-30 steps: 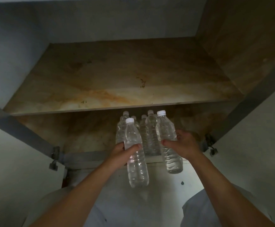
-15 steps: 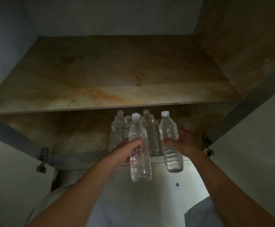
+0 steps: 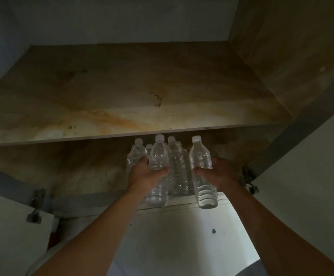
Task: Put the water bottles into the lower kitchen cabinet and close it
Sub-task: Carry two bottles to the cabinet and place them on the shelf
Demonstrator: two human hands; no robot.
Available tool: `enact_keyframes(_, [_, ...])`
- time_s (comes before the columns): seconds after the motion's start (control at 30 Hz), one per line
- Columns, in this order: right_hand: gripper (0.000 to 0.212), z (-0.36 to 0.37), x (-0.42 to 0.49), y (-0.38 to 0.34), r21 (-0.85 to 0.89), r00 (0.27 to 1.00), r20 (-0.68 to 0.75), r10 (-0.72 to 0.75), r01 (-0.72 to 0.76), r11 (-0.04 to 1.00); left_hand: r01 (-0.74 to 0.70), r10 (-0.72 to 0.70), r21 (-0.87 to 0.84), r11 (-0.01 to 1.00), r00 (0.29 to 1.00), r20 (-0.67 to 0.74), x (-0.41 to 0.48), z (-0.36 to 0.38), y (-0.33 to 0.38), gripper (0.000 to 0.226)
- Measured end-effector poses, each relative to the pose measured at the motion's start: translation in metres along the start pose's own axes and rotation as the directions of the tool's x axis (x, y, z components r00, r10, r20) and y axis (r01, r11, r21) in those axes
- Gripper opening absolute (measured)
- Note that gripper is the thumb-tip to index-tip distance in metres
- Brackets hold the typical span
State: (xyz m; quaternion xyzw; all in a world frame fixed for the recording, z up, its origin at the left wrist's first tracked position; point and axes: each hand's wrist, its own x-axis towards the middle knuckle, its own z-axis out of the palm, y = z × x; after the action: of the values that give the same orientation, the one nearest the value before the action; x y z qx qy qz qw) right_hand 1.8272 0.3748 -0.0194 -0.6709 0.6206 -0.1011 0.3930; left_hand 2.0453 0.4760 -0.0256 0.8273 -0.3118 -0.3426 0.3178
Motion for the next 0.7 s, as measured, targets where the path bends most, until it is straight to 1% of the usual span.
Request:
enact_keyframes(0.07, [0.053, 0.003, 0.005, 0.001, 0.009, 1.000, -0.001, 0.002, -0.002, 1.000, 0.004, -0.004, 0.058, 0.998, 1.000, -0.009, 0.007, 0.005, 0.003, 0.061])
enact_keyframes(0.13, [0.057, 0.004, 0.006, -0.001, -0.050, 1.000, 0.001, 0.007, -0.007, 0.999, 0.017, -0.014, 0.084, 0.996, 0.999, -0.031, 0.011, 0.008, 0.009, 0.048])
enact_keyframes(0.2, [0.063, 0.005, 0.009, -0.001, -0.077, 1.000, -0.007, 0.017, -0.018, 0.997, 0.028, -0.021, 0.097, 0.995, 0.997, -0.073, 0.015, 0.011, 0.012, 0.046])
enact_keyframes(0.27, [0.059, 0.008, 0.011, -0.002, -0.089, 1.000, -0.007, 0.018, -0.019, 0.996, 0.043, -0.032, 0.101, 0.994, 0.995, -0.099, 0.018, 0.014, 0.013, 0.048])
enact_keyframes(0.3, [0.057, 0.009, 0.011, -0.005, -0.087, 1.000, -0.002, 0.016, -0.016, 0.996, 0.053, -0.044, 0.092, 0.994, 0.994, -0.098, 0.019, 0.015, 0.014, 0.048])
enact_keyframes(0.37, [0.063, 0.015, 0.014, -0.006, -0.054, 1.000, 0.011, 0.009, -0.008, 0.999, 0.085, -0.079, 0.055, 0.995, 0.993, -0.093, 0.023, 0.018, 0.013, 0.050])
enact_keyframes(0.47, [0.064, 0.021, 0.018, -0.009, -0.027, 1.000, 0.005, 0.016, -0.015, 1.000, 0.089, -0.087, 0.021, 0.996, 0.991, -0.098, 0.027, 0.019, 0.013, 0.053])
enact_keyframes(0.57, [0.066, 0.025, 0.022, -0.009, 0.004, 0.999, -0.003, 0.037, -0.037, 0.999, 0.097, -0.093, 0.040, 0.994, 0.991, -0.098, 0.031, 0.022, 0.010, 0.058])
enact_keyframes(0.63, [0.071, 0.026, 0.024, -0.009, 0.035, 0.998, -0.016, 0.058, -0.057, 0.998, 0.092, -0.084, 0.070, 0.993, 0.991, -0.101, 0.032, 0.023, 0.012, 0.060])
enact_keyframes(0.7, [0.072, 0.027, 0.027, -0.007, 0.030, 0.997, -0.029, 0.067, -0.066, 0.997, 0.090, -0.079, 0.113, 0.989, 0.992, -0.100, 0.035, 0.025, 0.012, 0.063])
